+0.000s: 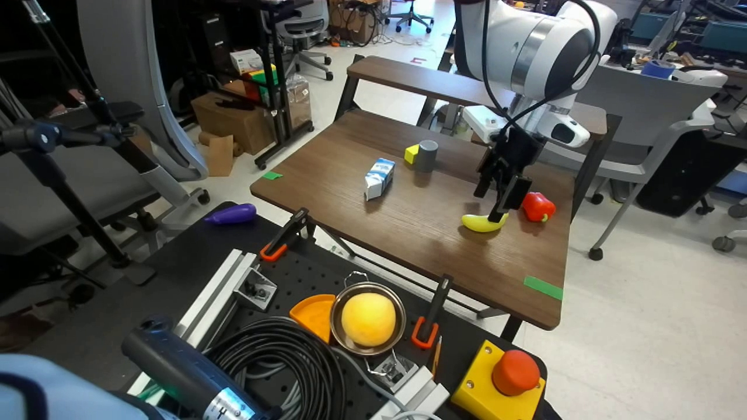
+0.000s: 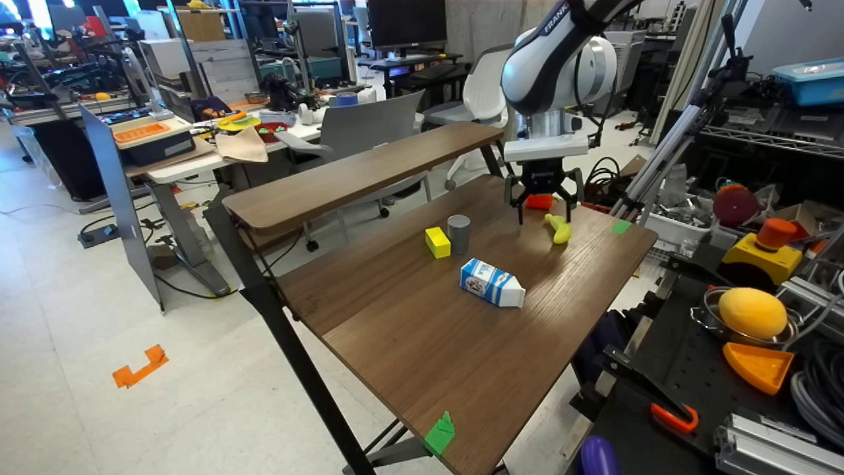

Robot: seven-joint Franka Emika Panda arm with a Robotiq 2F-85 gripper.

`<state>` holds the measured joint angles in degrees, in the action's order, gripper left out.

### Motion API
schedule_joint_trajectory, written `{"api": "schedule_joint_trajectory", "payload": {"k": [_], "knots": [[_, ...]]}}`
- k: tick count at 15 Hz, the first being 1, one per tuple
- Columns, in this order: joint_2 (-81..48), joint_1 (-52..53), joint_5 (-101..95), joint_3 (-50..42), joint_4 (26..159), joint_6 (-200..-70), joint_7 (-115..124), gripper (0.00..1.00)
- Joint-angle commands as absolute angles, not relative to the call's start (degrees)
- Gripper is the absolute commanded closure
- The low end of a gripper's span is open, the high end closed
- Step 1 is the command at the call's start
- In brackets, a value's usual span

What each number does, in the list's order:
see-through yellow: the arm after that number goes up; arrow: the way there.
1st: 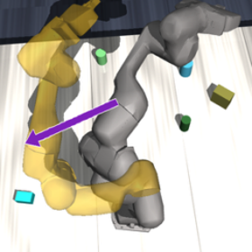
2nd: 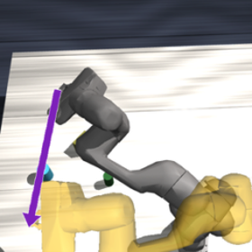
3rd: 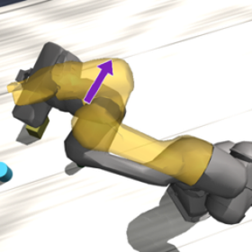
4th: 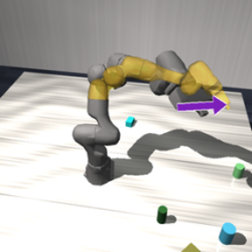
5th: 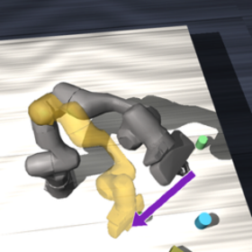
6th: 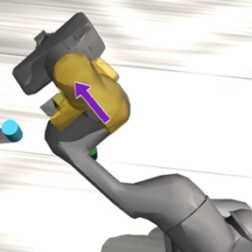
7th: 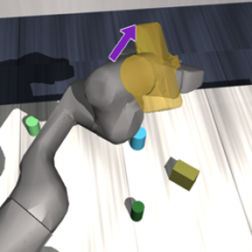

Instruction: Move the banana toy to the left

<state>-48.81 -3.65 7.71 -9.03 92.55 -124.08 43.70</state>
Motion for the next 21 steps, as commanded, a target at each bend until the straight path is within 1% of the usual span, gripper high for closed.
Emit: {"api": "schedule_joint_trajectory", "payload": {"k": [1, 6, 7, 8, 9, 11, 13, 15, 16, 17, 19, 21], "knots": [[-53.1, -2.6, 7.4, -10.2, 87.2, -119.3, 46.6, 0.0], [-54.0, -1.7, 6.4, -11.2, 87.1, -119.8, 49.6, 0.0], [-54.2, -1.5, 6.1, -11.4, 86.9, -119.5, 49.7, 0.25], [-54.4, -1.2, 5.8, -11.7, 86.8, -119.6, 50.3, 0.28], [-54.6, -1.2, 5.6, -11.8, 86.6, -119.6, 50.6, 0.34], [-54.8, -1.3, 5.5, -11.9, 86.5, -119.7, 50.9, 0.51], [-54.8, -1.5, 5.2, -11.8, 86.3, -119.1, 51.1, 0.66], [-54.6, -1.5, 4.7, -11.9, 86.1, -118.1, 51.0, 0.78], [-53.9, -1.4, 4.5, -11.9, 86.6, -118.0, 50.8, 0.86], [-53.2, -1.4, 4.3, -11.9, 87.1, -118.1, 50.3, 0.92], [-50.8, -1.0, 3.4, -11.6, 88.7, -118.4, 48.6, 0.94], [-48.9, -0.2, 2.4, -11.5, 89.7, -118.8, 47.6, 0.93]]}}
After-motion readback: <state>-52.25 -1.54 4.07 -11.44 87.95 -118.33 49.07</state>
